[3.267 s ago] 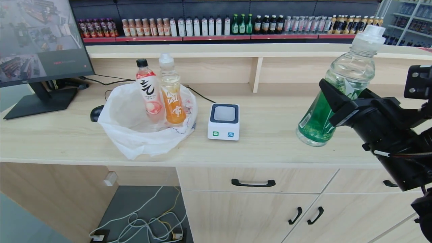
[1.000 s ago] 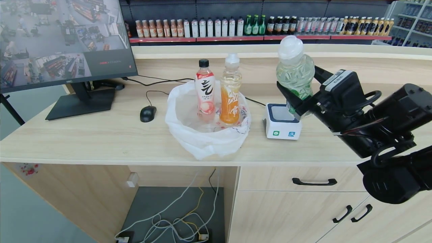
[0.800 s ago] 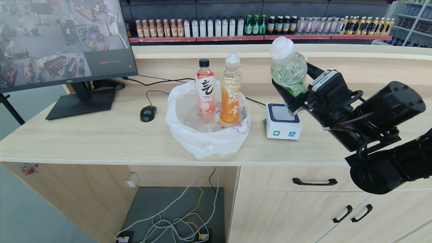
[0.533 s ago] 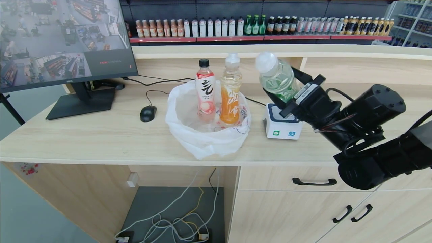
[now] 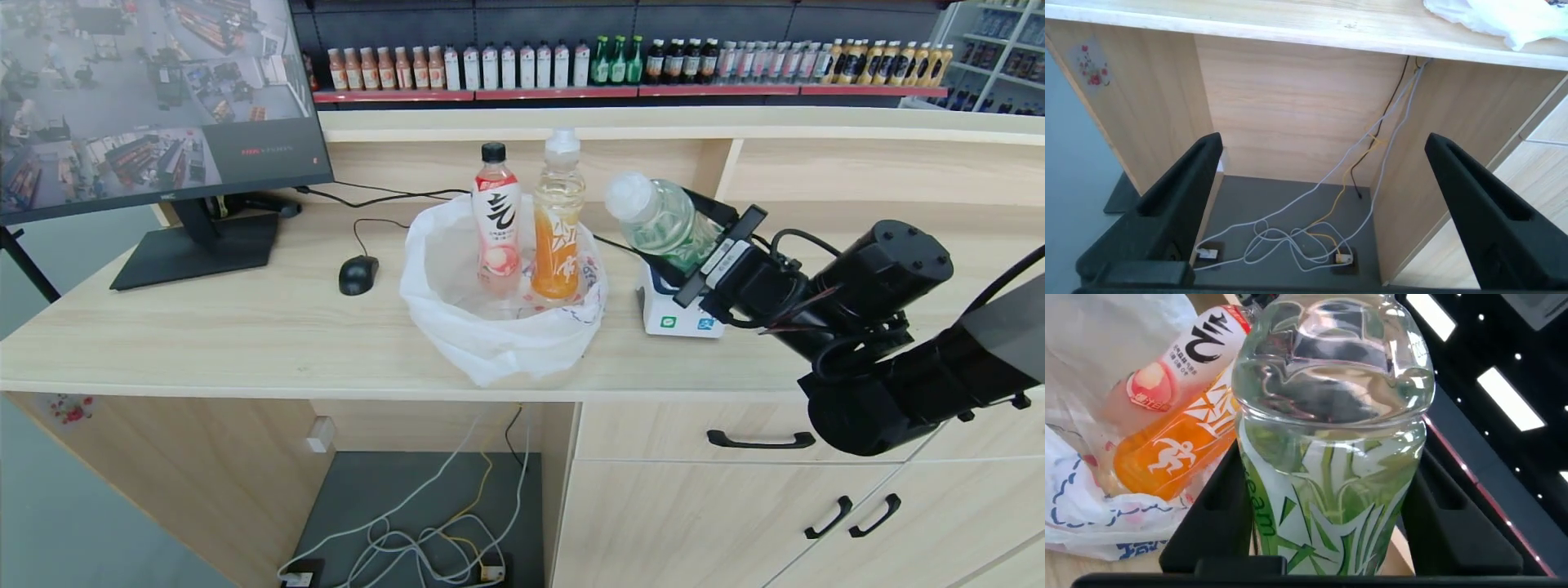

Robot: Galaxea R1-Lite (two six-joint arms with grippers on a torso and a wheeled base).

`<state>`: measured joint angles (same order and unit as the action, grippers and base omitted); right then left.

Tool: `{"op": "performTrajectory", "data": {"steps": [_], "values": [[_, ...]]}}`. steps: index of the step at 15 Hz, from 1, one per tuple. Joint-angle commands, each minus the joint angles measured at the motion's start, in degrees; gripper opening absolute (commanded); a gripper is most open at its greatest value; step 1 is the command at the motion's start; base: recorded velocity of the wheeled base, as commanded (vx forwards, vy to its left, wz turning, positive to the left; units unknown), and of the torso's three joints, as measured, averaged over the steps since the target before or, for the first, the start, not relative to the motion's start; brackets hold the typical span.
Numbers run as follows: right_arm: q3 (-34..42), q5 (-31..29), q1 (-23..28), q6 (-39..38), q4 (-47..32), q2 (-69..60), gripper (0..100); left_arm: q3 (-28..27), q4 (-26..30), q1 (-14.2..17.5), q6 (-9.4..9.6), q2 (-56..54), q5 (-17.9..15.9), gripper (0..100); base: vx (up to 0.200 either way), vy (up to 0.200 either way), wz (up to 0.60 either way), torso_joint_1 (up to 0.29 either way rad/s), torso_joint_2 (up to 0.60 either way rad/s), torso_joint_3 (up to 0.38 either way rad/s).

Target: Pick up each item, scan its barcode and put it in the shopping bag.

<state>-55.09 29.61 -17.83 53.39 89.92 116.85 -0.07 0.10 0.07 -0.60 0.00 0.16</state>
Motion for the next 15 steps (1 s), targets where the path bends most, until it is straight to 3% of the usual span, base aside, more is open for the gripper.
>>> {"op": "performTrajectory", "data": {"steps": [1, 7, 15], "values": [[-0.1, 0.4, 0.2, 0.0, 0.1, 0.2, 0, 0.0, 0.0, 0.0, -0.02, 0.0, 0.0, 100, 0.0, 0.0, 0.0, 0.0, 0.0, 0.0], [-0.3, 4.8, 1.3, 0.6, 0.1, 0.5, 0, 0.1, 0.0, 0.0, -0.02, 0.0, 0.0, 100, 0.0, 0.0, 0.0, 0.0, 0.0, 0.0], [-1.0, 5.2, 2.3, 0.7, 0.1, 1.0, 0, 0.0, 0.0, 0.0, -0.02, 0.0, 0.0, 100, 0.0, 0.0, 0.0, 0.0, 0.0, 0.0]]}}
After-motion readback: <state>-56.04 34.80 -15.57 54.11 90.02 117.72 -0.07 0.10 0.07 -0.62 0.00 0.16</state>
